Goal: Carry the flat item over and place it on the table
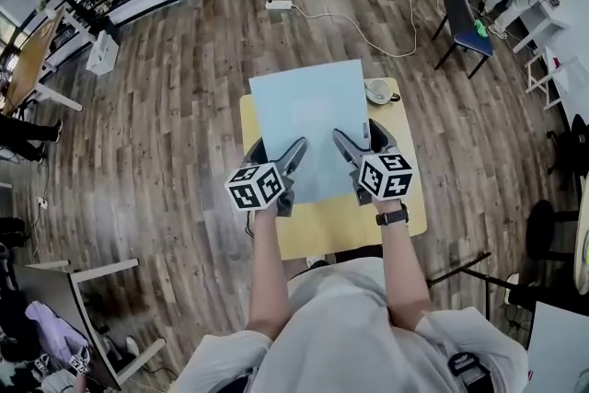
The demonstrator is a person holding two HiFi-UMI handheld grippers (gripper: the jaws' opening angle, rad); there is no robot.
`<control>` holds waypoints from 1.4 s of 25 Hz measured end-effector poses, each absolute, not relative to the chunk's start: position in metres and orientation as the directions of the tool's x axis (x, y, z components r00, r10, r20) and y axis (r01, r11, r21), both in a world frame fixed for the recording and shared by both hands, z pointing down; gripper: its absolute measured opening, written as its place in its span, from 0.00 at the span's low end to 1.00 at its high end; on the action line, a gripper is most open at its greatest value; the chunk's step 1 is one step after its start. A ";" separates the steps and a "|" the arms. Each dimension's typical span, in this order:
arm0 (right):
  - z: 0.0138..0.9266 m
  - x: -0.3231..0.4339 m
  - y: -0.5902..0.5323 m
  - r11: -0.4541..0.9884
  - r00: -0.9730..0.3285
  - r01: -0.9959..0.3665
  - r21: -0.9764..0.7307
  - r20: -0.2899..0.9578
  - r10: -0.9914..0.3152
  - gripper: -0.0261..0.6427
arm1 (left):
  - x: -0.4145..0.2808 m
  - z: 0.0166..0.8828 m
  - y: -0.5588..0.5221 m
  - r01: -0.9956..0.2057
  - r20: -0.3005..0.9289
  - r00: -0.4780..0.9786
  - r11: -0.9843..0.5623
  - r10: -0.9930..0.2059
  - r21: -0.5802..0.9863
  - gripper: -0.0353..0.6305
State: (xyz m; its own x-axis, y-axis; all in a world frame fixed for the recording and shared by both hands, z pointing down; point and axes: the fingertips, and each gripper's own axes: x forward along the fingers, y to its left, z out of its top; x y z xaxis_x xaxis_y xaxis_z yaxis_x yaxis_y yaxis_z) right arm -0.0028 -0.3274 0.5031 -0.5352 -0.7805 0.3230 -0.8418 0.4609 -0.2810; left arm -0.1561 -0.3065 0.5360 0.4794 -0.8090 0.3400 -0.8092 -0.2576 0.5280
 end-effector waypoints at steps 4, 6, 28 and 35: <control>0.533 -0.003 -0.347 0.448 -0.545 -0.835 -0.319 0.370 -0.753 0.56 | -0.157 0.563 -0.322 -0.816 0.394 0.467 -0.215 -0.791 0.536 0.76; 0.548 -0.005 -0.354 0.439 -0.548 -0.833 -0.336 0.396 -0.736 0.56 | -0.159 0.578 -0.327 -0.815 0.421 0.466 -0.193 -0.778 0.546 0.76; 0.689 -0.014 -0.363 0.308 -0.508 -0.860 -0.407 0.625 -0.593 0.56 | -0.166 0.717 -0.328 -0.803 0.627 0.481 -0.021 -0.612 0.595 0.76; 0.719 -0.007 -0.358 0.276 -0.493 -0.869 -0.411 0.669 -0.556 0.56 | -0.160 0.744 -0.323 -0.802 0.663 0.485 0.012 -0.569 0.597 0.76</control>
State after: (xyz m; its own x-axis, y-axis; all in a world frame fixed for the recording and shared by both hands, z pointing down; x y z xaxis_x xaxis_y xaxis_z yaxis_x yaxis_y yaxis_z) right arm -0.0073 -0.3577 0.7192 -0.4933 -0.5560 0.6690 -0.8688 0.2765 -0.4108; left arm -0.1595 -0.3228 0.7444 0.4852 -0.5695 0.6635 -0.8023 0.0118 0.5968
